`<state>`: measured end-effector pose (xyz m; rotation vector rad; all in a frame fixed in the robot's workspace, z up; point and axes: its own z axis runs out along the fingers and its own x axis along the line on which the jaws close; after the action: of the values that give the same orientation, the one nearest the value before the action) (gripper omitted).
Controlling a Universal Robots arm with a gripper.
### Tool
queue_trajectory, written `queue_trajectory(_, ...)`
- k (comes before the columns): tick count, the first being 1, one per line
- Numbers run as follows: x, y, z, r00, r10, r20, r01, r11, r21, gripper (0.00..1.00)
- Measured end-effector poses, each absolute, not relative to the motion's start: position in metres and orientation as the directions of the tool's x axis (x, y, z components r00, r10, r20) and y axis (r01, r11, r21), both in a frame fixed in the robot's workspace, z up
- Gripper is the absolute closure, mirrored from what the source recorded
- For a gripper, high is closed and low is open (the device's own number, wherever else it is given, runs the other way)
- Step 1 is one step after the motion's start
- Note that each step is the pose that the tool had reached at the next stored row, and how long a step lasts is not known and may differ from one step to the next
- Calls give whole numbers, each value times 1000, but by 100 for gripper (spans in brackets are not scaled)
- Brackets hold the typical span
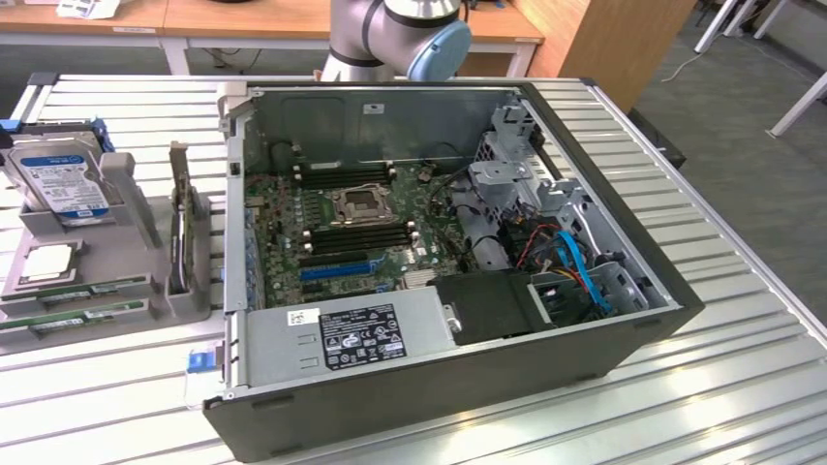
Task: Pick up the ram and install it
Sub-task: 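Pick up the ram and move it above insertion slot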
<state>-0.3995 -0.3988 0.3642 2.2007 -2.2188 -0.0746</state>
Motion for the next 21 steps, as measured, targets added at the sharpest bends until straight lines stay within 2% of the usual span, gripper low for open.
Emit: queue_trajectory(21,-400,-405,364,-9,-1000,-23,-999,8,45,71)
